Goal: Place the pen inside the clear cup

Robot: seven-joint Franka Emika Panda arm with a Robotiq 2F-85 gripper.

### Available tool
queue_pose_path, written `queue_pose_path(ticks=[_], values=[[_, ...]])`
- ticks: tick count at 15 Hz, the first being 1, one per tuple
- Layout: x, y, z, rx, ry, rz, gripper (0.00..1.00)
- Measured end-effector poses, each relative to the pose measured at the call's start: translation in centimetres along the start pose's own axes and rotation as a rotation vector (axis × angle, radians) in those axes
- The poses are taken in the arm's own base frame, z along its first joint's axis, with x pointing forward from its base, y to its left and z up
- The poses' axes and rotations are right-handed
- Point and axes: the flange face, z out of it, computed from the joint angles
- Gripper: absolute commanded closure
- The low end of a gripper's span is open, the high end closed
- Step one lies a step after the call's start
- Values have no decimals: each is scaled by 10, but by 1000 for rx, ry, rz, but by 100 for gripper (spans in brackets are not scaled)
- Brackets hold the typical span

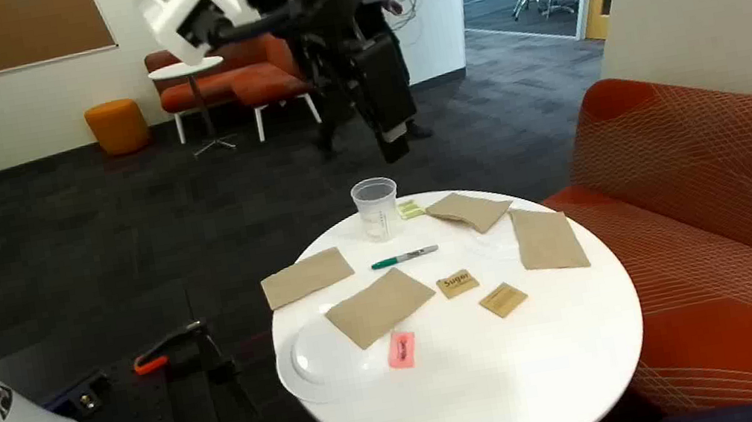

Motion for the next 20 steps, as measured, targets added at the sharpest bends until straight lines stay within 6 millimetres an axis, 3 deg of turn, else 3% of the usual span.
queue_pose_path(ticks=[11, 15, 20], values=[[1, -5, 3, -2, -10, -11, 0], [4, -24, 25, -13, -62, -41, 0], [9, -57, 68, -39, -112, -16, 0]])
